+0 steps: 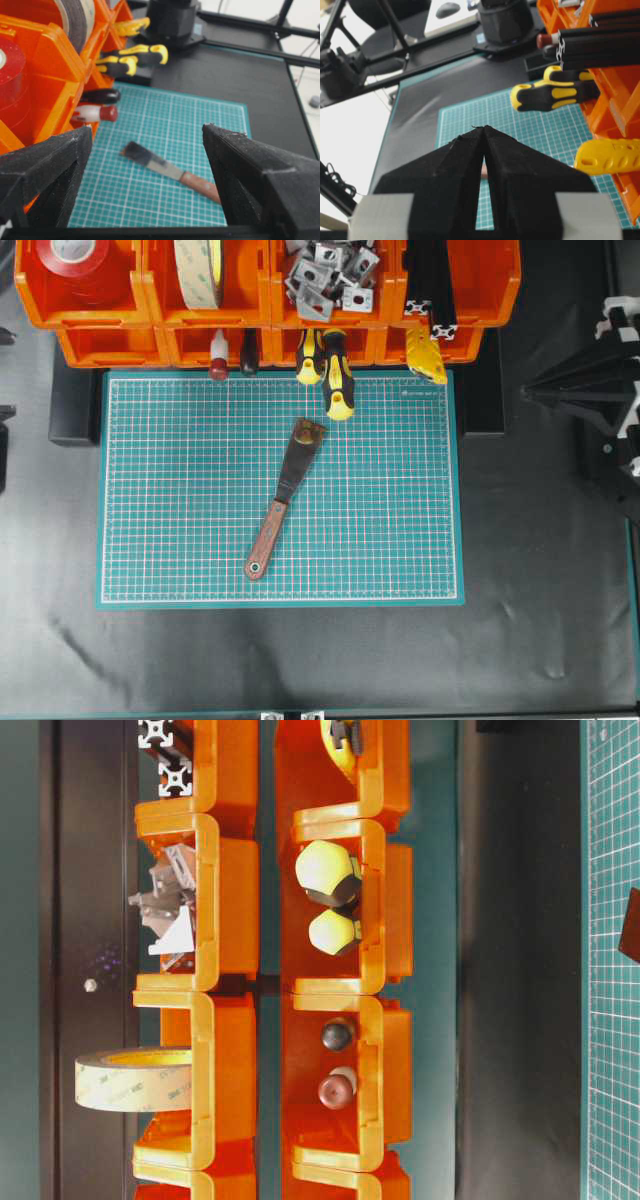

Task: Pick scraper from container rack with left arm.

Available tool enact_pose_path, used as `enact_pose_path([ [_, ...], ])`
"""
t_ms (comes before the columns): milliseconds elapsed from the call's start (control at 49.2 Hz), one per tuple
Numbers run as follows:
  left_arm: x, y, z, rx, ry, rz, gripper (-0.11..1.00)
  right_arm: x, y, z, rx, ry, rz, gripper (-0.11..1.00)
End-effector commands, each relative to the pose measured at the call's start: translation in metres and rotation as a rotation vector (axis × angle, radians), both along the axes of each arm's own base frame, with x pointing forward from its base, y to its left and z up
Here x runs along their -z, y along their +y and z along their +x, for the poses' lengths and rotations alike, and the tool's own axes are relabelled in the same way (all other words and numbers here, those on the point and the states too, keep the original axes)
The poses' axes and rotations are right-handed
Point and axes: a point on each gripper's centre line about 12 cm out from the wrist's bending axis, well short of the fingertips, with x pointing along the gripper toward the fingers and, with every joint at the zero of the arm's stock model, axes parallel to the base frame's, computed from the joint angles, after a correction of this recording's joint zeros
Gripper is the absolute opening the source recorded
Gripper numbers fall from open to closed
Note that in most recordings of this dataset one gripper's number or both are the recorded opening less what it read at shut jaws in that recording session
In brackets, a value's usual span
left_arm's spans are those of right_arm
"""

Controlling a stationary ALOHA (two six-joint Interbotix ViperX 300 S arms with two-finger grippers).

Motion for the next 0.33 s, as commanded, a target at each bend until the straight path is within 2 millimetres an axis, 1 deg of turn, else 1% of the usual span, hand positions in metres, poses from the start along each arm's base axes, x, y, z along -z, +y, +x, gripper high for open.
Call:
enact_pose_path([
  [0,-0.0039,-0.0008,0.0012,0.005,-0.008,0.006,0.86,-0.0142,-0.0003,0.0010,0.002,-0.032,-0.001,0.01],
  [305,-0.0036,-0.0006,0.0002,0.005,-0.012,-0.002,0.86,-0.0140,-0.0003,0.0010,0.002,-0.031,0.004,0.01],
])
